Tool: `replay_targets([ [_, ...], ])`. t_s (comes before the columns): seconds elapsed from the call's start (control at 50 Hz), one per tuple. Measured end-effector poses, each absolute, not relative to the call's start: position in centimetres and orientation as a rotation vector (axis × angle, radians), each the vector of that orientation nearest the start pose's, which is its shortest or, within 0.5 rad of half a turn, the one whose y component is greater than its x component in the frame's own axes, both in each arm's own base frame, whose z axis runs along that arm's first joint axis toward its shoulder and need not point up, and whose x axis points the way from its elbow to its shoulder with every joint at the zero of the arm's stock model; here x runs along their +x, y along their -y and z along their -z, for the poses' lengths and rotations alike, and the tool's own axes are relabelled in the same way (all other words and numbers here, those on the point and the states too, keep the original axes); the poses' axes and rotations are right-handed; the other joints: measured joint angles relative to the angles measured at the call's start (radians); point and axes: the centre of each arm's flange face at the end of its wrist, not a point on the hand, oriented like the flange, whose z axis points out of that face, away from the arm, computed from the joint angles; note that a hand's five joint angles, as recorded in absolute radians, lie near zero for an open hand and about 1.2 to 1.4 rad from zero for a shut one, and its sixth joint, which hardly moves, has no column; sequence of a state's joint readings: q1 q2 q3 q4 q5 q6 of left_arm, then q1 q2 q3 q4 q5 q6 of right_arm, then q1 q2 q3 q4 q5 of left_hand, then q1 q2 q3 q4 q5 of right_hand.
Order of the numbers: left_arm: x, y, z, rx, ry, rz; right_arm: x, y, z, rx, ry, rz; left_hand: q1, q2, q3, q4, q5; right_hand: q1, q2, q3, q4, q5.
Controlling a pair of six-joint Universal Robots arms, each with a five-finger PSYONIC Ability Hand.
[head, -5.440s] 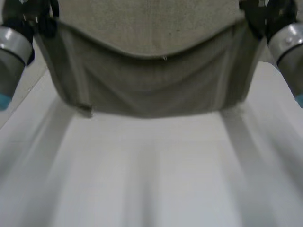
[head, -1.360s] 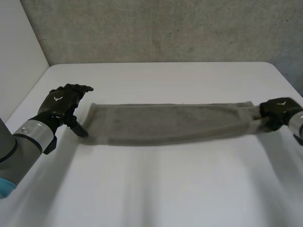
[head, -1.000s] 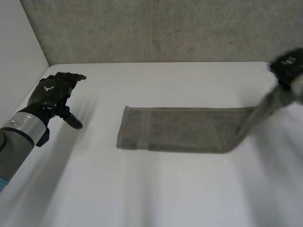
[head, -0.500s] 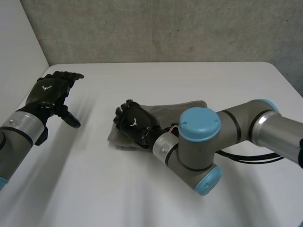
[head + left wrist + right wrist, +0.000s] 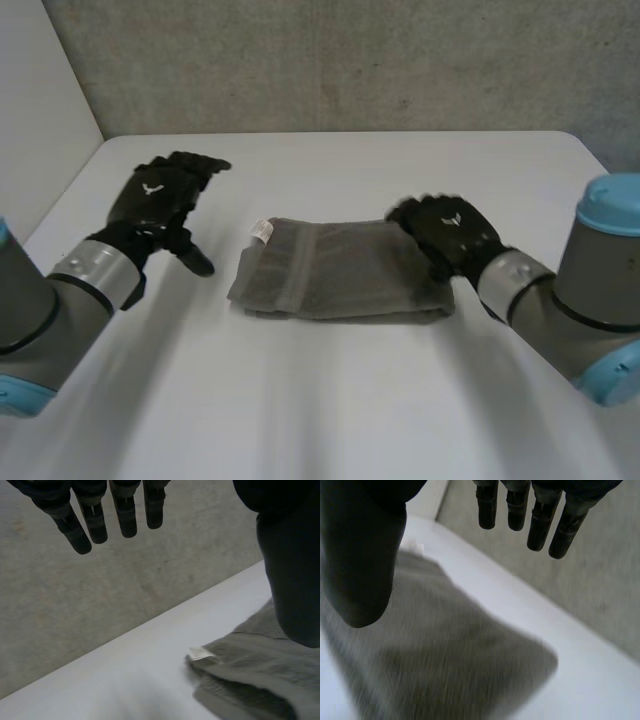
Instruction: Fold the towel.
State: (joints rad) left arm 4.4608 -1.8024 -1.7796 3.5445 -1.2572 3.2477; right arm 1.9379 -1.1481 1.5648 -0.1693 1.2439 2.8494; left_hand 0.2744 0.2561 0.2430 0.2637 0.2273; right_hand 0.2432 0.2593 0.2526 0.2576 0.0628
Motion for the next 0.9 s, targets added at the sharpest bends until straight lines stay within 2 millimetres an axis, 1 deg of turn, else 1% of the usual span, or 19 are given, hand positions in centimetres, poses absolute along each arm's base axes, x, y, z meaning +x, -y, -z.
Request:
replay_targets([
  [0.04, -24.4, 27.9, -20.7, 0.852, -2.404, 2.37, 26.6, 27.9, -17.1, -0.972, -2.092, 1.68, 0.0, 0.0, 0.0, 0.0, 0.003, 0.016, 0.0, 0.001, 0.0, 0.02],
  [0.14, -25.2, 27.5, -20.2, 0.881, -2.419, 2.361, 25.4, 28.2, -15.4, -0.955, -2.167, 1.627, 0.0, 0.0, 0.0, 0.0, 0.004, 0.099, 0.071, 0.082, 0.079, 0.116],
  [0.24, -25.6, 27.2, -19.8, 0.883, -2.431, 2.345, 24.9, 28.8, -13.4, -0.965, -2.231, 1.581, 0.0, 0.0, 0.0, 0.0, 0.004, 0.505, 0.497, 0.478, 0.473, 0.506],
  [0.28, -25.7, 27.1, -19.8, 0.881, -2.433, 2.341, 24.9, 29.0, -13.0, -0.974, -2.239, 1.582, 0.0, 0.0, 0.0, 0.0, 0.004, 0.793, 0.759, 0.76, 0.758, 0.78],
  [0.32, -25.7, 27.1, -19.8, 0.879, -2.432, 2.341, 24.9, 29.2, -13.0, -0.982, -2.24, 1.594, 0.0, 0.0, 0.0, 0.0, 0.004, 1.005, 0.954, 1.007, 1.003, 1.019],
  [0.36, -25.7, 27.1, -19.8, 0.877, -2.431, 2.342, 25.0, 29.5, -13.2, -0.993, -2.237, 1.622, 0.0, 0.0, 0.0, 0.0, 0.004, 1.045, 0.981, 1.083, 1.076, 1.072],
  [0.44, -25.7, 27.1, -20.0, 0.872, -2.424, 2.35, 25.2, 30.2, -14.3, -1.026, -2.23, 1.714, 0.0, 0.0, 0.0, 0.0, 0.004, 1.045, 0.981, 1.087, 1.082, 1.072],
  [0.5, -25.6, 27.2, -20.3, 0.866, -2.416, 2.359, 25.9, 30.7, -16.0, -1.129, -2.193, 1.85, 0.0, 0.0, 0.0, 0.0, 0.004, 1.048, 0.981, 1.087, 1.082, 1.072],
  [0.56, -25.5, 27.3, -20.6, 0.852, -2.403, 2.369, 28.0, 30.1, -17.8, -1.305, -2.092, 1.976, 0.0, 0.0, 0.0, 0.0, 0.004, 1.049, 0.981, 1.089, 1.082, 1.072],
  [0.58, -25.4, 27.4, -20.9, 0.839, -2.391, 2.378, 29.5, 29.3, -18.4, -1.423, -2.009, 2.026, 0.0, 0.0, 0.0, 0.0, 0.004, 1.051, 0.981, 1.089, 1.084, 1.073],
  [0.6, -25.3, 27.5, -21.0, 0.831, -2.386, 2.382, 30.3, 28.9, -18.6, -1.476, -1.969, 2.047, 0.0, 0.0, 0.0, 0.0, 0.004, 1.052, 0.981, 1.089, 1.085, 1.074],
  [0.64, -25.0, 27.7, -21.6, 0.794, -2.36, 2.395, 33.5, 27.0, -19.0, -1.691, -1.774, 2.115, 0.0, 0.0, 0.0, 0.0, 0.004, 1.052, 0.981, 1.089, 1.085, 1.074],
  [0.66, -24.9, 27.8, -21.7, 0.784, -2.354, 2.398, 34.2, 26.5, -19.0, -1.737, -1.727, 2.125, 0.0, 0.0, 0.0, 0.0, 0.004, 1.052, 0.981, 1.089, 1.085, 1.074],
  [0.7, -24.4, 28.1, -22.2, 0.741, -2.331, 2.407, 37.0, 24.4, -18.6, -1.9, -1.52, 2.157, 0.0, 0.0, 0.0, 0.0, 0.004, 1.052, 0.981, 1.089, 1.085, 1.074],
  [0.76, -23.8, 28.5, -22.7, 0.686, -2.309, 2.414, 40.0, 22.0, -17.3, -2.026, -1.259, 2.137, 0.0, 0.0, 0.0, 0.0, 0.004, 1.052, 0.981, 1.089, 1.085, 1.075],
  [0.8, -23.5, 28.8, -22.9, 0.656, -2.303, 2.418, 41.4, 20.7, -16.1, -2.061, -1.125, 2.091, 0.0, 0.0, 0.0, 0.0, 0.004, 1.052, 0.981, 1.089, 1.085, 1.075],
  [0.86, -23.2, 29.0, -23.1, 0.63, -2.304, 2.422, 42.4, 19.5, -14.7, -2.068, -1.026, 2.02, 0.0, 0.0, 0.0, 0.0, 0.004, 1.052, 0.981, 1.089, 1.085, 1.078],
  [0.88, -23.1, 29.0, -23.1, 0.619, -2.307, 2.424, 42.8, 19.2, -13.9, -2.059, -1.005, 1.981, 0.0, 0.0, 0.0, 0.0, 0.004, 0.982, 0.918, 1.016, 1.008, 1.002],
  [0.9, -23.1, 29.1, -23.1, 0.611, -2.312, 2.425, 42.9, 19.0, -13.3, -2.044, -1.009, 1.95, 0.0, 0.0, 0.0, 0.0, 0.004, 0.766, 0.715, 0.807, 0.8, 0.793],
])
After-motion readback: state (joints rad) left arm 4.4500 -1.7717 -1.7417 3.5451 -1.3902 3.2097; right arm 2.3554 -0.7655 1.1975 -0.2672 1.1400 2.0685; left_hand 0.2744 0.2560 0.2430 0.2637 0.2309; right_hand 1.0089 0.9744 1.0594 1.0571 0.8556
